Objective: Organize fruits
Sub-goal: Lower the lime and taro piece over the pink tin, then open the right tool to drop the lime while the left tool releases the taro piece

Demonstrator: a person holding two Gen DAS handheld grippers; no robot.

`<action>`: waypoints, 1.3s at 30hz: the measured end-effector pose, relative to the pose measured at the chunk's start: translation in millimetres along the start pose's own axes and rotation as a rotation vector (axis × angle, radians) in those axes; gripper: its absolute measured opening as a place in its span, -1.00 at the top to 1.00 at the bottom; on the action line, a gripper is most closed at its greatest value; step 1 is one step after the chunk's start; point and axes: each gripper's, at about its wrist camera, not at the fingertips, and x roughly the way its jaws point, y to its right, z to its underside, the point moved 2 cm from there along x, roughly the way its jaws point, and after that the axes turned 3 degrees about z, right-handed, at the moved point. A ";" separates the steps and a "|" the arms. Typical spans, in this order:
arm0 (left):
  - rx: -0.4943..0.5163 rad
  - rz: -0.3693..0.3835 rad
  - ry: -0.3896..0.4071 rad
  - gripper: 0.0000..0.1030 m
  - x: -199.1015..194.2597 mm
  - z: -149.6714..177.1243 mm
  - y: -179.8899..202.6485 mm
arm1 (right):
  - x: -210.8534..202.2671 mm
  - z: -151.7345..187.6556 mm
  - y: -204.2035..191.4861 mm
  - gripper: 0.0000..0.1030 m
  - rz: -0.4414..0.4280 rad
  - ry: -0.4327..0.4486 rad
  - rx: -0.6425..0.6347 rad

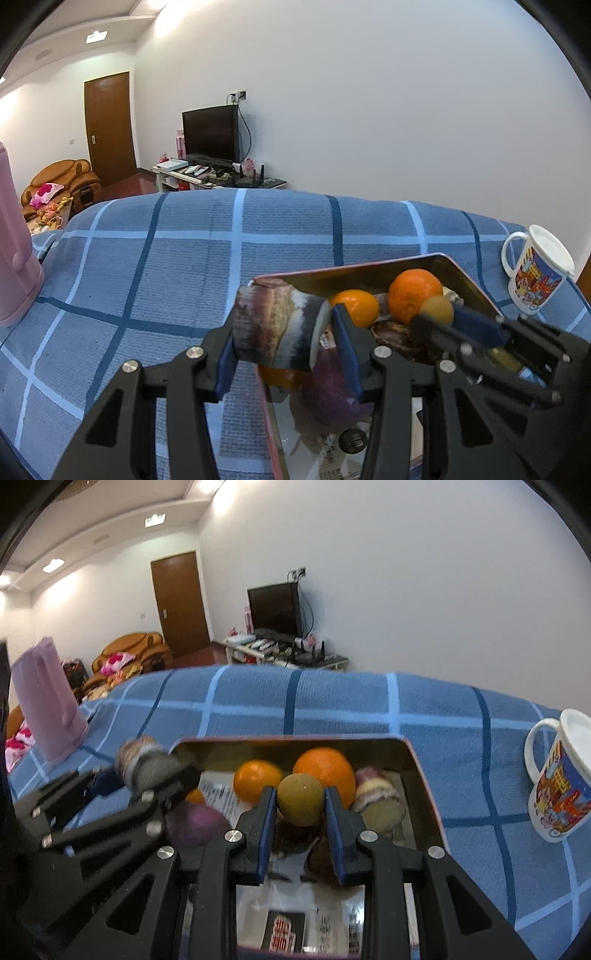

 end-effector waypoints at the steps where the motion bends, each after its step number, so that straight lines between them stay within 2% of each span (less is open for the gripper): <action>1: 0.000 0.001 0.000 0.06 0.6 -0.2 -0.7 | -2.5 2.9 -3.2 0.46 0.005 -0.004 -0.018; 8: 0.018 0.011 -0.002 0.06 -0.4 1.1 3.4 | -6.0 8.0 2.4 0.45 0.034 -0.010 -0.002; 17: 0.093 0.015 0.013 0.06 -2.5 1.0 18.1 | -9.6 12.6 12.5 0.45 0.071 -0.029 0.017; 28: 0.142 -0.006 0.025 0.06 -5.8 1.4 24.5 | -11.6 18.4 15.4 0.44 0.097 -0.050 0.032; 31: 0.144 0.001 0.028 0.06 -6.8 2.6 25.5 | -15.7 21.8 15.9 0.33 0.110 -0.050 0.019; 33: 0.138 0.005 0.025 0.06 -5.9 2.4 24.6 | -20.7 23.3 15.6 0.12 0.133 -0.039 0.006; 39: 0.136 0.009 0.024 0.06 -6.5 3.0 23.3 | -30.0 26.2 22.0 -0.01 0.136 -0.017 0.025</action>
